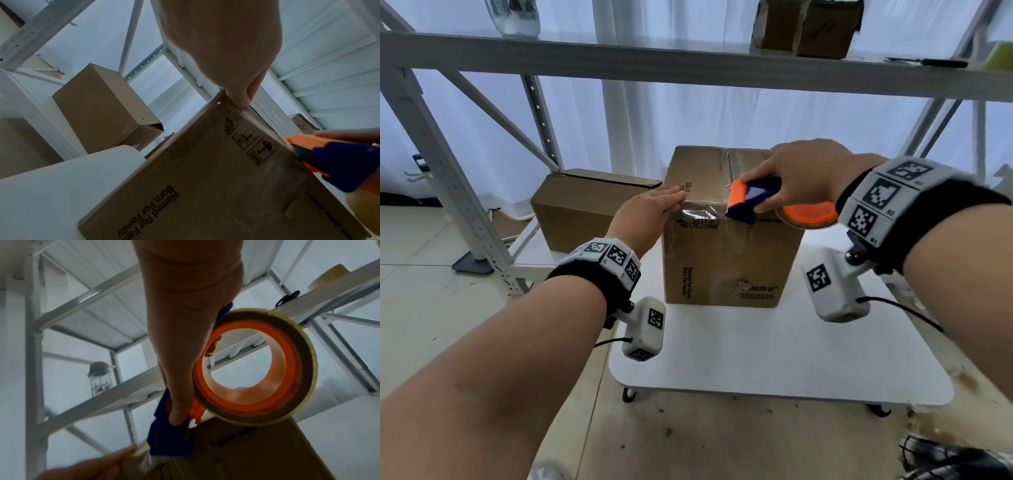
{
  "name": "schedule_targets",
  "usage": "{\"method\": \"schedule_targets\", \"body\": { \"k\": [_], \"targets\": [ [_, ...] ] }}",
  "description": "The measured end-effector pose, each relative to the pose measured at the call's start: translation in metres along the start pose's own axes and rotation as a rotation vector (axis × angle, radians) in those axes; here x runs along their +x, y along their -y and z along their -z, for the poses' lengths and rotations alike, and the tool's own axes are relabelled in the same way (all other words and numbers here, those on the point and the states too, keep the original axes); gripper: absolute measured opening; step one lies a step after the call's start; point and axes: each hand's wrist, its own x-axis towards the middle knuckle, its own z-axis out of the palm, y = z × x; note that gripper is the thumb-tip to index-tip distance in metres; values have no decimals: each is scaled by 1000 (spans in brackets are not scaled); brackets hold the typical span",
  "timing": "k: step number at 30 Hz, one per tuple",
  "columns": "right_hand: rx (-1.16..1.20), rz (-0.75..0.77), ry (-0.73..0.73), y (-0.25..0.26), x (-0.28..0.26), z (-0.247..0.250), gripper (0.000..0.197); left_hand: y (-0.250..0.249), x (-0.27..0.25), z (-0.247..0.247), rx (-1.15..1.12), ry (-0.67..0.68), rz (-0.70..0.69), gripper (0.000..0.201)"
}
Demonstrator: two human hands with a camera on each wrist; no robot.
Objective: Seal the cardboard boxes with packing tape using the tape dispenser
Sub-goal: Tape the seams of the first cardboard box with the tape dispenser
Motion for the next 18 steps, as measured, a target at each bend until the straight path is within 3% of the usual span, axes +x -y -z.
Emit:
{"method": "schedule_targets", "body": {
  "k": [10,18],
  "targets": [
    [68,-18,5,-3,4,-6,55,-23,3,3,73,47,20,40],
    [77,-28,12,-2,4,-2,55,-54,18,-15,57,117,-109,40]
  ]
}}
